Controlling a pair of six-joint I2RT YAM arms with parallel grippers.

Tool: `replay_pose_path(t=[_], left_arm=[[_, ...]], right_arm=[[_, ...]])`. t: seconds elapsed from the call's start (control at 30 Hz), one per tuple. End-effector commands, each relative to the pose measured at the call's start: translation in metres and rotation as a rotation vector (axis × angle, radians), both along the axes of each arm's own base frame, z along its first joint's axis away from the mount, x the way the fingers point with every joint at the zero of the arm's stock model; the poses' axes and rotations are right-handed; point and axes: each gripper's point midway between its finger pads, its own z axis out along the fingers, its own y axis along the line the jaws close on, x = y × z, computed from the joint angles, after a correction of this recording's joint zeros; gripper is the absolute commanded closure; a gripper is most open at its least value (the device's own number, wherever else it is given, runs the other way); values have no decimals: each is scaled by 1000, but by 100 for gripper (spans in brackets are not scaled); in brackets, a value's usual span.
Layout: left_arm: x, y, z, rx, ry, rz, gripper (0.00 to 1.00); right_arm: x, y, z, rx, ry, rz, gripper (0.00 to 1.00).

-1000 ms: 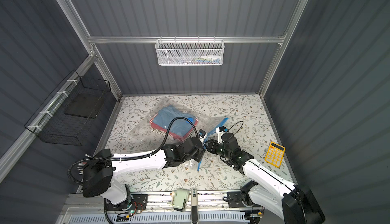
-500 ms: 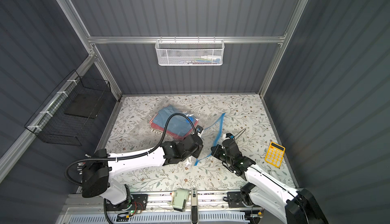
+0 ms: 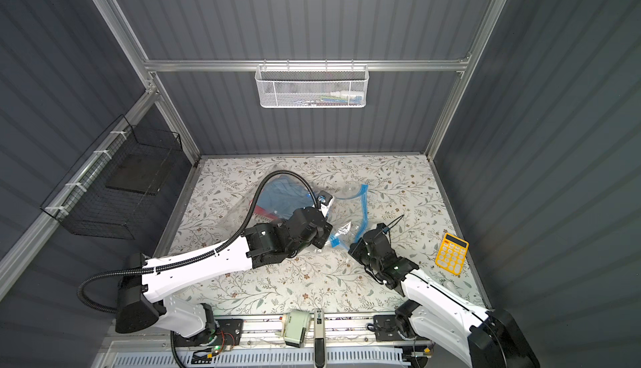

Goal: Take the tank top out of the vacuum bag
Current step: Open the vacuum bag at the center of the board.

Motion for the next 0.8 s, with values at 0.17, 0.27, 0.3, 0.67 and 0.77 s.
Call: replay_pose_path(t=[0.17,0.27,0.3,0.67,0.77], left_arm=[[5,11,40,-95,-88,3,100],[4,9,33,-79,-78,-9,100],[3,8,32,-81,-77,-18,100],[-1,-4,23,-99,-69,-75,100],[0,-6,24,-103,-70,-76,100]], right_arm=[[-31,-45,-33,-180,76,-58,82],[-33,-49,-18,-169,26,-61,68],[-36,-51,-13,-173,18,-62,59],[-49,-40,71,-95,-169,80,45],[-45,-18,87,-34,-196,168,47]])
